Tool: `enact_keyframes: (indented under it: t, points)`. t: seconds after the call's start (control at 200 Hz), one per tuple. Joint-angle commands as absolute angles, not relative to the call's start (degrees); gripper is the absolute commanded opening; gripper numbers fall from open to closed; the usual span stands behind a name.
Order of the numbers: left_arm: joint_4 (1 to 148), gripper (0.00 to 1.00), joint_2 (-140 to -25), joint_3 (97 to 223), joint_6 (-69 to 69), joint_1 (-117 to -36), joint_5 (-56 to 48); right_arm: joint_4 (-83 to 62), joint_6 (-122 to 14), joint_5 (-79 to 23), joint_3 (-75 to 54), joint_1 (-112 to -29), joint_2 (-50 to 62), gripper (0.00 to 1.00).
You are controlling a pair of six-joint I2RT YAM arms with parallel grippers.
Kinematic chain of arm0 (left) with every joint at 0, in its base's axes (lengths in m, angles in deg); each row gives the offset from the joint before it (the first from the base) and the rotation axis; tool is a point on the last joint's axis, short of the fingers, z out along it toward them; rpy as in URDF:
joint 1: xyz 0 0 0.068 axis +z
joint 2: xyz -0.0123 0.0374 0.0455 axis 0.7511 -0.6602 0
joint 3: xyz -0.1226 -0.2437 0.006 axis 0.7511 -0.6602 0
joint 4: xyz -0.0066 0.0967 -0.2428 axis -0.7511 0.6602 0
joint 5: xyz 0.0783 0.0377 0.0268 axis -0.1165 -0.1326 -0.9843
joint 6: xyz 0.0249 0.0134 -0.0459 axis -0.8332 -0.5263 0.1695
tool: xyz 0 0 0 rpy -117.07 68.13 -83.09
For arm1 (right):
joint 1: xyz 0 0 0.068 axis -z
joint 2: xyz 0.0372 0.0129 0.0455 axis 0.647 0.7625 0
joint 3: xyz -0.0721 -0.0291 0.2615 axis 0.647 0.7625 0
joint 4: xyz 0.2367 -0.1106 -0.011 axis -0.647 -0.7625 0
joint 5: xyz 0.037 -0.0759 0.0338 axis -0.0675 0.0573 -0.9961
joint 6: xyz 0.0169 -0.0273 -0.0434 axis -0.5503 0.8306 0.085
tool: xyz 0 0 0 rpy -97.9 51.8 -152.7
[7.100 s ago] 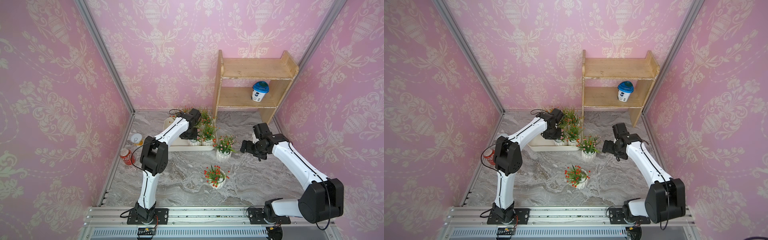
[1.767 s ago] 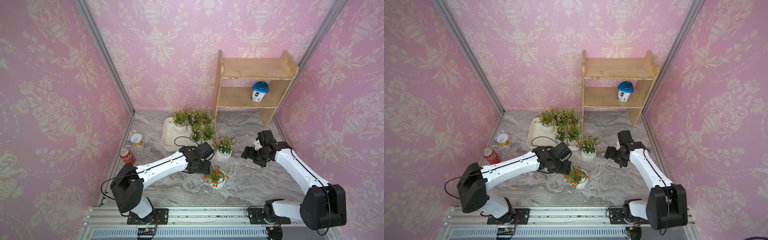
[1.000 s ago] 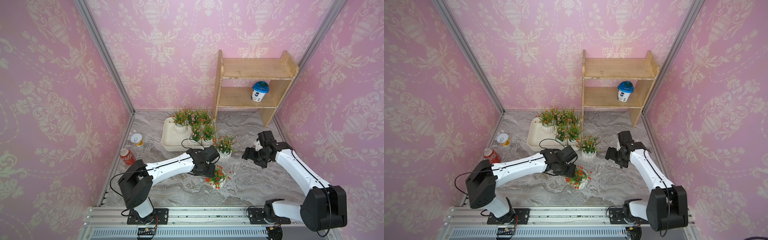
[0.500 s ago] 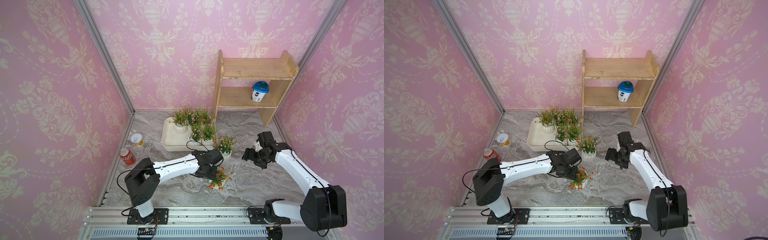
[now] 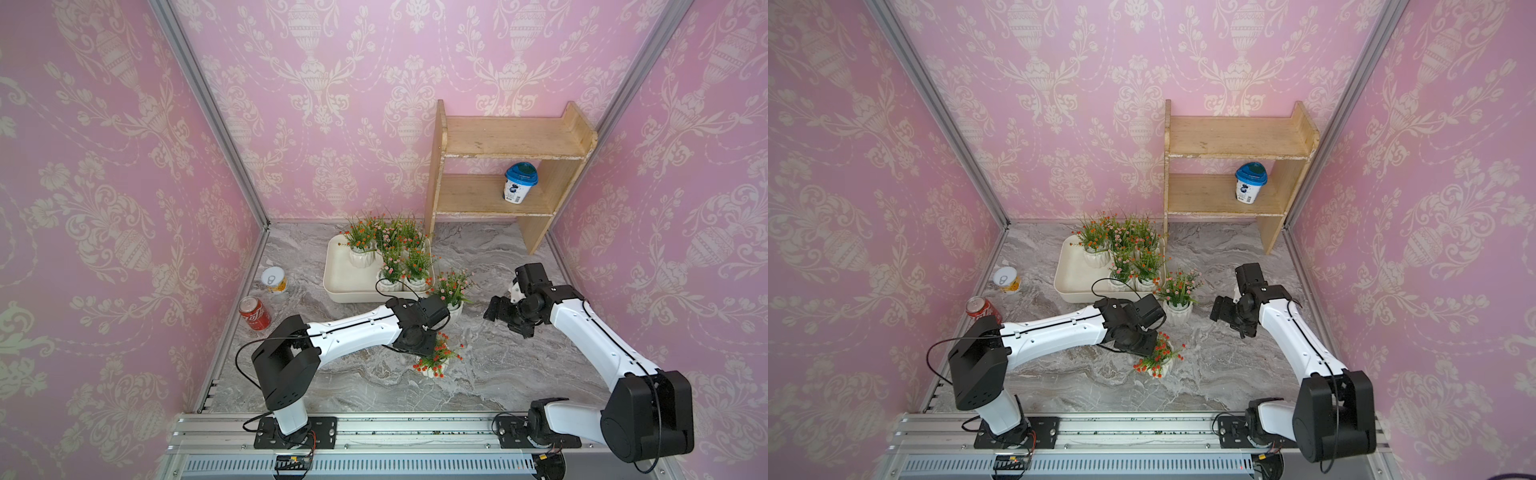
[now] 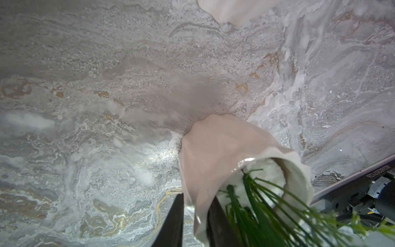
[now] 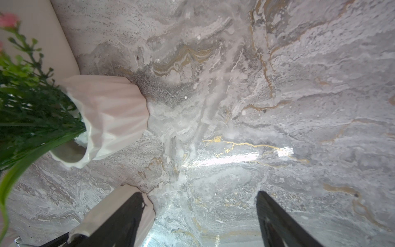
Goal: Put the potted gypsophila into the storage box
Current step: Pick up the baby's breath potted plant from the center of the board.
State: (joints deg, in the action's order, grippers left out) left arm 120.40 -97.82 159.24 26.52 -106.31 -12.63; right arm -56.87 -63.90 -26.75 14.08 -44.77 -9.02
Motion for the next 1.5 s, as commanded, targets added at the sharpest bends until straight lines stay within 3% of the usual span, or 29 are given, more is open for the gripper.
enact_keyframes:
  t: [0.0,0.45,0.931,1.236,1.496]
  points:
    - [123.34,0.19,-99.25,160.47,25.69,-106.81,-14.25,-57.15,-63.77,-26.38,14.54,-44.37,-9.44,0.85]
    - [125.21,0.04,-98.19,160.69,25.44,-106.86,-15.61,-56.84,-63.68,-26.39,14.8,-44.43,-9.26,0.85]
    - [128.17,0.0,-91.35,158.46,25.68,-104.12,-19.6,-57.32,-63.75,-26.41,14.19,-44.1,-9.79,0.85]
    - [131.18,0.0,-79.85,152.97,24.65,-94.07,-20.12,-57.5,-63.94,-26.55,13.94,-44.1,-9.96,0.85]
    - [135.63,0.0,-69.21,152.2,22.04,-80.09,-22.14,-57.26,-63.99,-26.71,14.01,-44.04,-9.7,0.85]
